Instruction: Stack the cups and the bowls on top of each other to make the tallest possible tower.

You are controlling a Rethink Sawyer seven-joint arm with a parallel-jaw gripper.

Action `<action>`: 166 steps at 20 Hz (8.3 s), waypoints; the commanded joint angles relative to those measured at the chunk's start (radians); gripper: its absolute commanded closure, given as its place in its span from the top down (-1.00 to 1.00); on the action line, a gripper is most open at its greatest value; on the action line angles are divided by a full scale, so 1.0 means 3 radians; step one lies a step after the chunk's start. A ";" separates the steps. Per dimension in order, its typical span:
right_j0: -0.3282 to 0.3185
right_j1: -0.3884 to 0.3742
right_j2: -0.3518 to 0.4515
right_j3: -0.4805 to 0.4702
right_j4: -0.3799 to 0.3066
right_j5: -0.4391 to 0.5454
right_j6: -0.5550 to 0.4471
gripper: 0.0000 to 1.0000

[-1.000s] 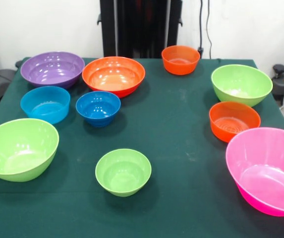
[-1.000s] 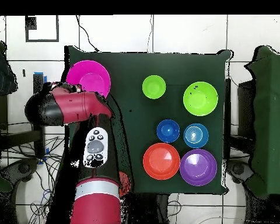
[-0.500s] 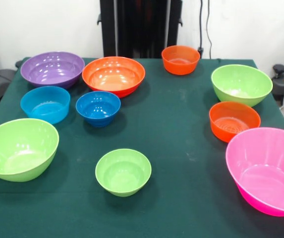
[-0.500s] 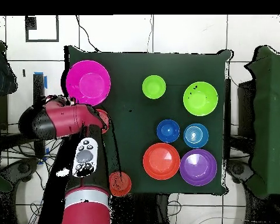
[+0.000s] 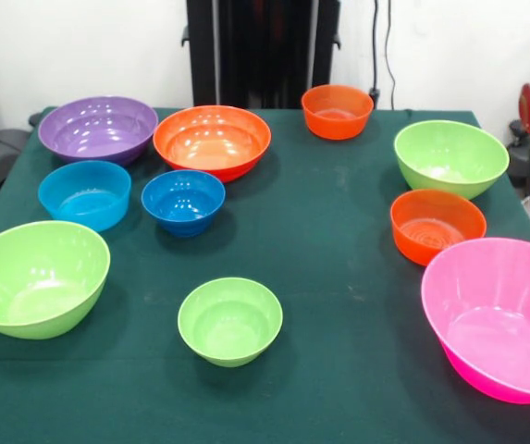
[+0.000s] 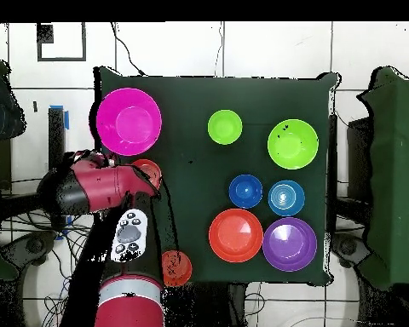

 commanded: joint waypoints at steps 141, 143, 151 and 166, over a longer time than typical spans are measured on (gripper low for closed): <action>0.0015 0.0590 0.0019 0.0742 -0.0141 -0.1170 0.0325 1.00; -0.0004 0.0608 0.0012 0.0745 -0.0164 -0.1199 0.0330 1.00; -0.0061 0.0657 -0.0011 0.0732 -0.0230 -0.1253 0.0351 1.00; -0.0028 0.0634 -0.0058 0.0751 -0.0120 -0.1295 0.0450 1.00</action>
